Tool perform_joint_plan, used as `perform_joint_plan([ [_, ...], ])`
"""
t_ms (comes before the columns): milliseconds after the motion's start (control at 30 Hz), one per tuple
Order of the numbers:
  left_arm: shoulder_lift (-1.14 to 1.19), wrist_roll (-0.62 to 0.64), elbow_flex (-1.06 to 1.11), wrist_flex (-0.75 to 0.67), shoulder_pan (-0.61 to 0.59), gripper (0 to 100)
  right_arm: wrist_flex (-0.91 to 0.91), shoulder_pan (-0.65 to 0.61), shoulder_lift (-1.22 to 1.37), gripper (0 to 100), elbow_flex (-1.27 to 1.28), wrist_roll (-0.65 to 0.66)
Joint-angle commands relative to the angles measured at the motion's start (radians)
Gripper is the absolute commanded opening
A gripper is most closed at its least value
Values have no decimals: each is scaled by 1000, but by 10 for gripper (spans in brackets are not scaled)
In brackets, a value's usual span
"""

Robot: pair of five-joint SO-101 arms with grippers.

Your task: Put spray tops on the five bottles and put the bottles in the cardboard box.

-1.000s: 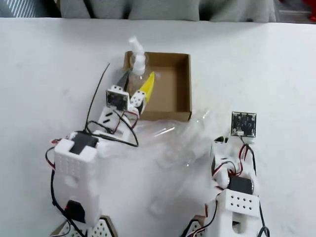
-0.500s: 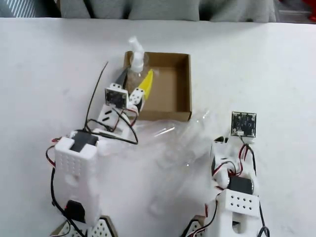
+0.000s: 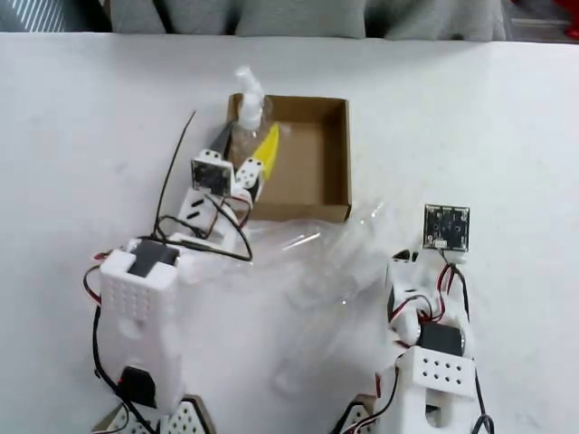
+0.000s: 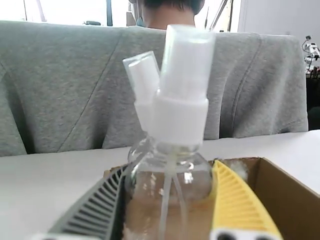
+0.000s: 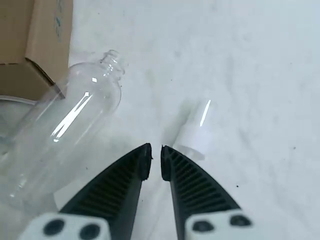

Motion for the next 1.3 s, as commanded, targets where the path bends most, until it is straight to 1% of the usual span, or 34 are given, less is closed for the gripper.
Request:
perform_joint_plan([
  [0,-18,11,-29,44,-8,195,-24,5,-13,18,-9,9],
  [667,-19,9,-21,51,-12,202,-24,-8,-13,18,-8,9],
  [733,-19,11,-21,51,-12,228,-24,-8,-13,18,-8,9],
  [800,-19,11,-18,55,-12,282,-24,-8,-13,18,-8,9],
  [900,-35,9,-2,112,-8,357,-24,-7,-13,18,-8,9],
  [967,-59,11,5,144,-13,391,-24,-7,-13,18,-8,9],
  [1100,-90,11,5,226,-18,422,-24,-7,-13,18,-8,9],
  [1267,-99,11,6,241,-18,434,-24,-7,-13,18,-8,9],
])
